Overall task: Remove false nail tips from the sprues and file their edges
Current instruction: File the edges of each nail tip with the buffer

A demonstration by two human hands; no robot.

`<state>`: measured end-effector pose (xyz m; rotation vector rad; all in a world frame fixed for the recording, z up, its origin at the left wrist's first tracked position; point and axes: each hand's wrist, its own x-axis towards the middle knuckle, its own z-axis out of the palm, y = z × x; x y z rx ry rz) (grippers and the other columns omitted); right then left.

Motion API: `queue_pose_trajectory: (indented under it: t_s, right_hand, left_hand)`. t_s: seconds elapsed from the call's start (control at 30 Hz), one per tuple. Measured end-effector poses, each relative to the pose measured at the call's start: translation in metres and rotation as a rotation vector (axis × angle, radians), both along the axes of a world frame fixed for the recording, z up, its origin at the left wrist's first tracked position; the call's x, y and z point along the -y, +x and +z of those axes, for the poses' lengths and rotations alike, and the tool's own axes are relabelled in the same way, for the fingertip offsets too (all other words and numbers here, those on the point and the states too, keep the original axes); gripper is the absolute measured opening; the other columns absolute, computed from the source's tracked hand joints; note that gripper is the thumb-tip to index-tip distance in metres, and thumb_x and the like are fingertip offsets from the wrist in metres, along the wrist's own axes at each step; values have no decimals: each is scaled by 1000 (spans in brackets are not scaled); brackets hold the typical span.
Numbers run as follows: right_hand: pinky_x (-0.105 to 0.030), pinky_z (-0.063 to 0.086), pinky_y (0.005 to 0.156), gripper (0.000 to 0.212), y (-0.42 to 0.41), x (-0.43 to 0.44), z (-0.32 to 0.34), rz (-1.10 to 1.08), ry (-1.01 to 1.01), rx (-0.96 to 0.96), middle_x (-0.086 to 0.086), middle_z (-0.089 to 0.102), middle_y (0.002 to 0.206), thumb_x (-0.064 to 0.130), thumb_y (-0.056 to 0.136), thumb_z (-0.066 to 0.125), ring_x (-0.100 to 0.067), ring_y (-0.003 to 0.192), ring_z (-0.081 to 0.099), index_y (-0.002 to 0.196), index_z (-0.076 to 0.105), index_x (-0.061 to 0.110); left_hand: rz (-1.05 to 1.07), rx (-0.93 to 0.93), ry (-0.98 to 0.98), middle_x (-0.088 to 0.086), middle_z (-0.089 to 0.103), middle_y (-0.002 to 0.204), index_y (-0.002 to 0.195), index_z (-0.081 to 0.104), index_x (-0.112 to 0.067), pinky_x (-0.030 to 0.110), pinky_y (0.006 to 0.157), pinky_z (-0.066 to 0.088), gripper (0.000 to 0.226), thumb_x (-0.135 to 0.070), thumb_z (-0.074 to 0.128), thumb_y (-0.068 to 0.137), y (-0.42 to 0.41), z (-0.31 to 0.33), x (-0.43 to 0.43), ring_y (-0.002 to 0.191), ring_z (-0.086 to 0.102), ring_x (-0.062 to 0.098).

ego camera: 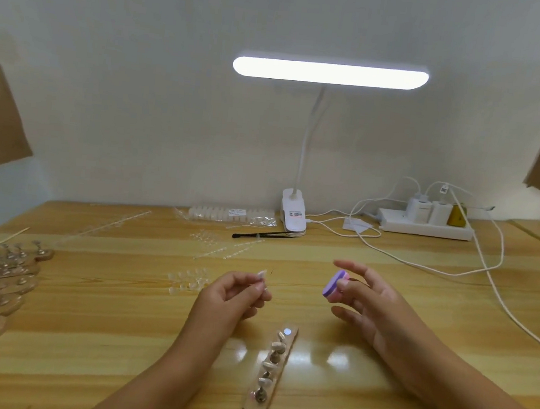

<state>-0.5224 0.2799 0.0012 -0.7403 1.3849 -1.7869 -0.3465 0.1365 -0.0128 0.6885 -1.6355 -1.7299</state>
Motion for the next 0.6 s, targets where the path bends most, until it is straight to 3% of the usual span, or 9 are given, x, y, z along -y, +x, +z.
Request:
queue_pose_trajectory:
  t_s: [0.13, 0.27, 0.37, 0.5, 0.6]
  right_hand:
    - [-22, 55, 67, 23, 16, 13, 0, 41, 9, -54, -4, 71, 84, 14, 92, 61, -9, 77, 66, 110, 72, 23]
    - [-22, 54, 67, 29, 32, 21, -7, -50, -55, -88, 1, 69, 79, 12, 91, 63, -9, 75, 63, 116, 69, 26]
    - [-23, 55, 70, 31, 36, 16, -8, -64, -61, -278, 3, 71, 82, 14, 88, 67, -11, 78, 66, 116, 62, 26]
    - [-23, 54, 71, 27, 41, 11, -7, -46, -85, -324, 1, 72, 85, 21, 84, 68, -12, 80, 67, 111, 66, 18]
    - [-24, 55, 76, 29, 43, 10, -8, -34, -111, -352, -4, 73, 92, 19, 84, 67, -15, 86, 70, 113, 67, 18]
  left_hand:
    - [-12, -86, 120, 3, 75, 84, 89, 76, -16, 15, 69, 54, 11, -10, 67, 89, 3, 0, 6, 79, 70, 8]
    - [-93, -149, 176, 6, 74, 84, 82, 81, -22, 17, 71, 55, 23, -41, 72, 72, 5, 2, 7, 80, 69, 10]
    - [-91, -127, 143, 6, 74, 81, 75, 79, -22, 16, 68, 54, 29, -48, 75, 64, 4, 1, 7, 75, 68, 9]
    - [-154, -77, 69, 5, 77, 97, 105, 73, -22, 15, 76, 53, 47, -44, 89, 66, 5, 0, 5, 94, 72, 11]
    - [-192, -16, -8, -2, 77, 104, 103, 77, -31, 17, 82, 52, 44, -49, 85, 64, 7, 3, 3, 101, 70, 7]
